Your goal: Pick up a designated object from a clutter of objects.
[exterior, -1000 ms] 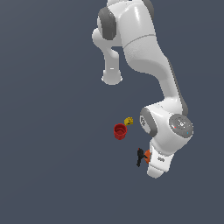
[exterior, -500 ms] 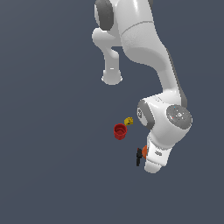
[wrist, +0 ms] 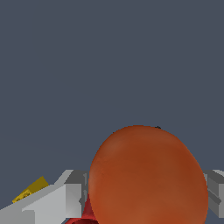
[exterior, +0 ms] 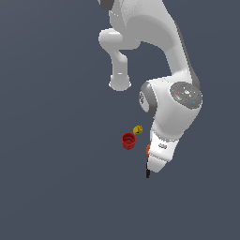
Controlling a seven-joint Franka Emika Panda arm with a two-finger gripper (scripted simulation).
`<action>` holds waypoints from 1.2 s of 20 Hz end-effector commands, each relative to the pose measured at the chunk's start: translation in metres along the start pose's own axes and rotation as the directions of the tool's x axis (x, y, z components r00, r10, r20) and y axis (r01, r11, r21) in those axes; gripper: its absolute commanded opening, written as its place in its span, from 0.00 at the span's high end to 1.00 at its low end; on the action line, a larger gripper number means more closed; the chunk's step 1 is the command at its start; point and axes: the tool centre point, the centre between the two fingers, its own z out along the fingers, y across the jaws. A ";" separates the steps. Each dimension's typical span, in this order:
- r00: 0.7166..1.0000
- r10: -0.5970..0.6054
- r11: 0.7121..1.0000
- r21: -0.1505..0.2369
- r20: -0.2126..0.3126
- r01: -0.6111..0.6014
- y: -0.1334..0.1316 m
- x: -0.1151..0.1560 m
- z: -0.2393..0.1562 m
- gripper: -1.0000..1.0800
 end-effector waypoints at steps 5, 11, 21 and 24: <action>1.000 0.000 1.000 -0.003 -0.001 0.000 -0.007 -0.037 -0.063 1.00; 1.000 -0.001 1.000 -0.002 -0.003 0.001 -0.014 -0.072 -0.124 1.00; 1.000 -0.001 1.000 -0.001 -0.005 0.001 -0.021 -0.119 -0.206 1.00; 1.000 -0.001 1.000 -0.002 -0.005 0.001 -0.021 -0.128 -0.221 1.00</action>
